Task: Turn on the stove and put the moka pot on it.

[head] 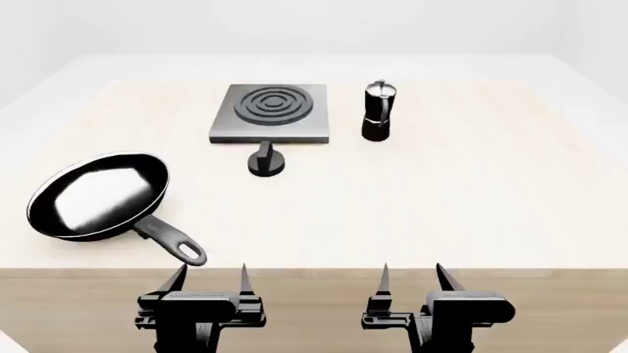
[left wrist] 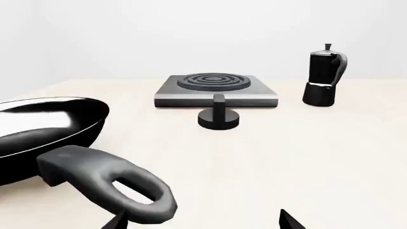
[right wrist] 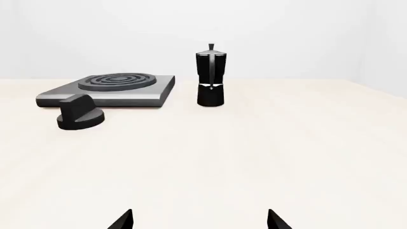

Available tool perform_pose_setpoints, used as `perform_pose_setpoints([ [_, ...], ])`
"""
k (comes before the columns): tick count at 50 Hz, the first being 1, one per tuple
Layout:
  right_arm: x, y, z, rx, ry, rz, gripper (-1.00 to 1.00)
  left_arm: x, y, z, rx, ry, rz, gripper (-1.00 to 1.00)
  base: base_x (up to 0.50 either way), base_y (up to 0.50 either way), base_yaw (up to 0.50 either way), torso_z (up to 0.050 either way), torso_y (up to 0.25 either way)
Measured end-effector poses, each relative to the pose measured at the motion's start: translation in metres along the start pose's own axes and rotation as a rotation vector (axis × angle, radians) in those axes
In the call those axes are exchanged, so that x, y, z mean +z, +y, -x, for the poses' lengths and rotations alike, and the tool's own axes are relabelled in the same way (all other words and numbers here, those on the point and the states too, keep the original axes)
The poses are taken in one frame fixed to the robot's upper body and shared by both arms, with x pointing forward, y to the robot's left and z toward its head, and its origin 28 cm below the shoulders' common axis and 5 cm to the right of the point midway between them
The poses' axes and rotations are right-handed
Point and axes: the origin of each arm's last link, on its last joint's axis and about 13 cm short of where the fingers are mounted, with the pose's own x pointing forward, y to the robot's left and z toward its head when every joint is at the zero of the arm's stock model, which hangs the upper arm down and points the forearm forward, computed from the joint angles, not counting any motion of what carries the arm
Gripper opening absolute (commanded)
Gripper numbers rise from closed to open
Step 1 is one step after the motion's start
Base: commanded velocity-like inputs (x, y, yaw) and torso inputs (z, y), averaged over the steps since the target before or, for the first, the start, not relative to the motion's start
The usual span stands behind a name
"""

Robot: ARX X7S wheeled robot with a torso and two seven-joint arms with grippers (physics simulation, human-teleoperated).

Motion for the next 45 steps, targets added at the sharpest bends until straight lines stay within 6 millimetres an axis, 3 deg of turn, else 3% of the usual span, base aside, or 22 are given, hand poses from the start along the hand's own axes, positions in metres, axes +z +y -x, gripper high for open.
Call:
perform_pose_setpoints([
  [12,0.002,-0.001,-0.001,-0.006,-0.01,-0.008,1.0,0.003,0.0,0.0,0.008,-0.02,-0.013,1.0,0.0,0.0,0.0,0.0,0.0],
  [19,0.012,-0.001,-0.004,-0.003,-0.054,-0.015,1.0,0.015,0.001,0.001,0.004,-0.059,-0.032,1.0,0.0,0.0,0.0,0.0,0.0],
  [25,0.036,-0.002,-0.012,0.001,-0.132,-0.015,1.0,0.042,0.005,0.0,0.004,-0.153,-0.065,1.0,0.0,0.0,0.0,0.0,0.0],
  [34,0.089,-0.006,-0.023,-0.001,-0.28,-0.014,1.0,0.097,0.016,0.002,0.026,-0.331,-0.163,1.0,0.0,0.0,0.0,0.0,0.0],
  [45,0.15,-0.01,-0.02,0.002,-0.453,-0.009,1.0,0.151,0.028,0.019,0.064,-0.507,-0.243,1.0,0.0,0.0,0.0,0.017,0.0],
])
